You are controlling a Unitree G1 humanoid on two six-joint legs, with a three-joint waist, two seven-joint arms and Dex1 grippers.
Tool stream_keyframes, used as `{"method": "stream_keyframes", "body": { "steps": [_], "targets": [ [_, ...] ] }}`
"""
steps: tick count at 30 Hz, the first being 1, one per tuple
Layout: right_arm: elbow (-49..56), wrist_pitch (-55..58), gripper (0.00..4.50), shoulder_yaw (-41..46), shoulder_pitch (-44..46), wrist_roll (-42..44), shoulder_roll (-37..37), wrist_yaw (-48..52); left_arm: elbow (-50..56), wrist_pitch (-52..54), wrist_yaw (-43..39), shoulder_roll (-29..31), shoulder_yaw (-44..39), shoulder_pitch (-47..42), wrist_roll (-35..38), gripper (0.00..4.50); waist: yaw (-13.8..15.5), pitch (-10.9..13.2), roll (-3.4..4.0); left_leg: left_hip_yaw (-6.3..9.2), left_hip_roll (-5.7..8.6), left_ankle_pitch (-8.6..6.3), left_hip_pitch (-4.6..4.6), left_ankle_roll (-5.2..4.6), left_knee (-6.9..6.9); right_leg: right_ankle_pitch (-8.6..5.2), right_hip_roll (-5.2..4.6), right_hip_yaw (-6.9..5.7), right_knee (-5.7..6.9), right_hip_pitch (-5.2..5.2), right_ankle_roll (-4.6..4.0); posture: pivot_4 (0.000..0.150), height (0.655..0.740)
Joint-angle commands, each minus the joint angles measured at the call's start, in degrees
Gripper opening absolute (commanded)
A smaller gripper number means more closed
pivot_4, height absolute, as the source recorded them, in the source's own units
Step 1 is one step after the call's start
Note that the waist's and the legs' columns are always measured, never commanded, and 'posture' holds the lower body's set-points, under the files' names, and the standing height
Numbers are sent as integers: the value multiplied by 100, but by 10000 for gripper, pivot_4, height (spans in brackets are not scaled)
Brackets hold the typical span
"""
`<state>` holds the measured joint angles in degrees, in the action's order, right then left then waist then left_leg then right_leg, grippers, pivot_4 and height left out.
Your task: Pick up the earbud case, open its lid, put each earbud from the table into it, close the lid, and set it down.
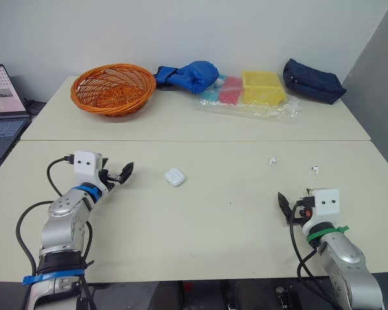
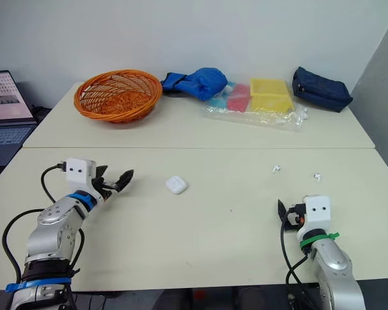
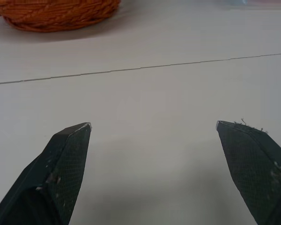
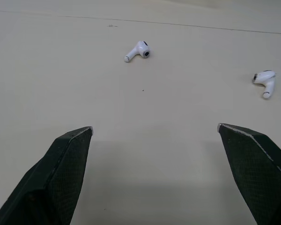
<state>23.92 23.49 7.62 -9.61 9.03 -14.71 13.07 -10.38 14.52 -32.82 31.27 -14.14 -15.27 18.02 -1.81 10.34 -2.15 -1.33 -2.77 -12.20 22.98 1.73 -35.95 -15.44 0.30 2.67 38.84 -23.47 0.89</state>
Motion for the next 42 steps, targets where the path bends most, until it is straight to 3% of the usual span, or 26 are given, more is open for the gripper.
{"method": "stream_keyframes", "body": {
  "steps": [1,7,16,24,34,40,42],
  "targets": [
    [201,-182,45000,-201,207,74,-351,544,758,67,-747,270,284,16,205,44814,1,0,0,0,0,0,0,0,0,0,0,0,0,0,0,1500,7400],
    [-21,9,45000,-438,1243,888,-991,1968,923,347,-1742,515,1051,-98,168,44814,-12,1,1,-5,5,0,-7,-1,-3,0,11,4,2,2,0,1500,7400],
    [104,1120,45000,-1095,2674,1945,-1832,3493,-241,10,-1626,138,1410,-721,-310,44814,8,1,1,12,8,-1,8,-2,-1,-3,42,-8,-5,-3,-6,1500,7400],
    [659,1933,45000,-956,2661,2614,-2201,3551,-384,-91,-1759,-192,1562,-621,-386,44814,10,1,0,12,6,-1,9,-2,-1,-3,40,-7,-6,-3,-5,1500,7400],
    [572,1828,45000,-946,2742,2510,-2315,3389,-950,-549,-1613,-288,1627,-836,-719,44814,10,1,0,17,7,0,1,-2,-6,-2,40,-9,3,4,-4,1500,7400],
    [527,1857,45000,-775,2729,2545,-2335,3317,-1034,-348,-1689,-317,1597,-1015,-655,30066,9,1,0,16,8,0,2,-2,-8,-1,40,-9,2,5,-2,1500,7400],
    [537,1915,45000,-716,2719,2620,-2290,3274,-1059,-349,-1703,-310,1593,-1031,-661,27700,10,1,0,16,8,0,4,-2,-8,-1,40,-10,0,5,-2,1500,7400]
  ]
}}
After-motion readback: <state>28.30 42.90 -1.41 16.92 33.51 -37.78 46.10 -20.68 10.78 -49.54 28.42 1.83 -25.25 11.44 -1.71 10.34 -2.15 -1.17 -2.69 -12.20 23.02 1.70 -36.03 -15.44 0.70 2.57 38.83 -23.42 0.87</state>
